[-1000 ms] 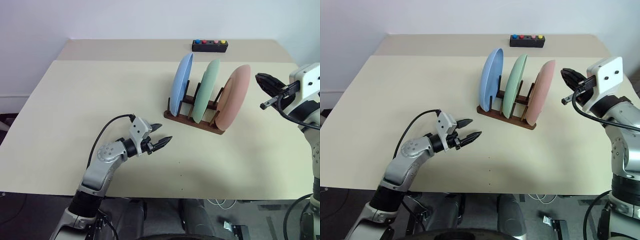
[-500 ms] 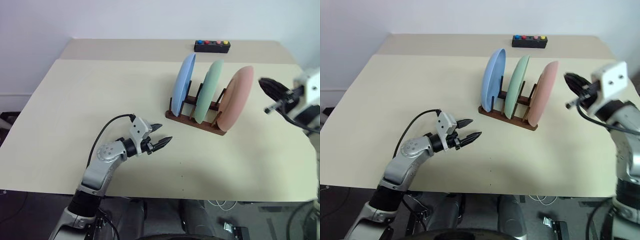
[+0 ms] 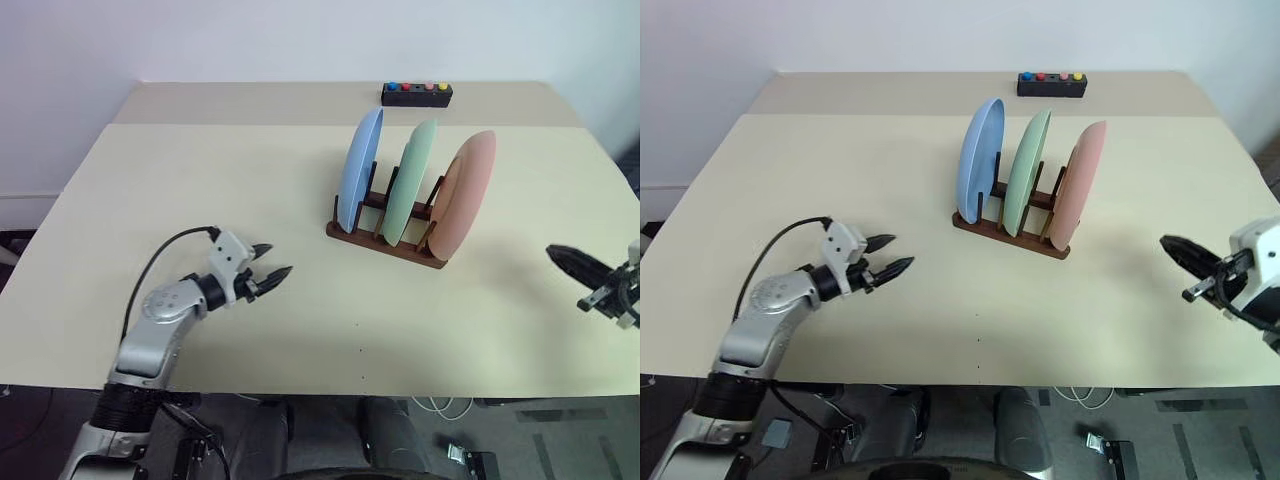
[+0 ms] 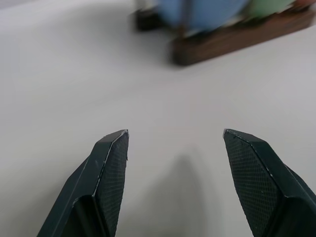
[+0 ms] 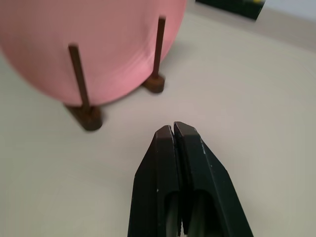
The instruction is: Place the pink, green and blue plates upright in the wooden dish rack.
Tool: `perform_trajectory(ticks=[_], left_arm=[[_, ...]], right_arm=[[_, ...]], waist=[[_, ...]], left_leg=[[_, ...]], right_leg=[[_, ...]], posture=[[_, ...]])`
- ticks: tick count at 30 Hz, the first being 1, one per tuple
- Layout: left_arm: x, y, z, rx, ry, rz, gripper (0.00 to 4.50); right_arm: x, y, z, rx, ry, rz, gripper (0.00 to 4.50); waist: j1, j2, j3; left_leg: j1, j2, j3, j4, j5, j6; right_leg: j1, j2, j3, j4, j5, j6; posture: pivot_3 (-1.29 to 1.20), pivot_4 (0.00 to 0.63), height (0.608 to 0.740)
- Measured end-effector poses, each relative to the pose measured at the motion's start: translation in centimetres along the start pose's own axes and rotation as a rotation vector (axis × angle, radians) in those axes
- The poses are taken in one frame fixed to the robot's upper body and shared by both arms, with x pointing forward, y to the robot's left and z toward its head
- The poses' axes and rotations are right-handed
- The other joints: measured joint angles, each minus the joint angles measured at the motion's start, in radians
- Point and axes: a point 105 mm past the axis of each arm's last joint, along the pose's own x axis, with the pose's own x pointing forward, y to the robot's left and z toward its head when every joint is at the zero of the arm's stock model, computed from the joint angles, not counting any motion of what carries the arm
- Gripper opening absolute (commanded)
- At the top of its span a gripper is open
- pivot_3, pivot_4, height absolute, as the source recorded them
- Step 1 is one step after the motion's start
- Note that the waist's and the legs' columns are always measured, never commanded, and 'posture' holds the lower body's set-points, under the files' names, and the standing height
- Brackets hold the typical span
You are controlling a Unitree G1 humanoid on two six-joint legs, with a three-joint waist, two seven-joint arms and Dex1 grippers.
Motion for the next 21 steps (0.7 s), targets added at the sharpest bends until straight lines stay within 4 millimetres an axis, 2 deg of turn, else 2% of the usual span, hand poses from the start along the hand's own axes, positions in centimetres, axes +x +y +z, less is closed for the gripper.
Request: perform_trajectory(ticks=[6,12,17,21], left_arm=[[-0.6,0.3,-0.4,-0.007,-0.001,0.024,3.13],[-1.2,0.4,-0.9,-0.017,0.009,0.055,3.13],[-1.7,1.1,-0.7,-0.018,-0.004,0.097,3.13],[-2.1,0.8,-1.0,-0.024,0.004,0.101,3.13]], right_arm=[[0.6,-0.1,-0.8,0.019,0.001,0.011,0.02],[1.7,0.6,-2.1,0.069,0.011,0.055,0.02],[2.2,0.4,-2.1,0.074,-0.003,0.06,0.02],[2.3,0.5,-2.4,0.081,-0.003,0.061,0.02]], waist=[[0.0,0.0,0.0],[0.001,0.0,0.0],[0.001,0.0,0.0],[0.001,0.0,0.0]], left_leg=[[0.0,0.0,0.0,0.0,0.0,0.0],[0.0,0.0,0.0,0.0,0.0,0.0],[0.0,0.0,0.0,0.0,0.0,0.0],[0.0,0.0,0.0,-0.001,0.0,0.0]], right_leg=[[0.0,0.0,0.0,0.0,0.0,0.0],[0.0,0.0,0.0,0.0,0.0,0.0],[0.0,0.0,0.0,0.0,0.0,0.0],[0.0,0.0,0.0,0.0,0.0,0.0]], posture=[[0.0,0.15,0.734],[0.0,0.15,0.734],[0.0,0.15,0.734],[0.0,0.15,0.734]])
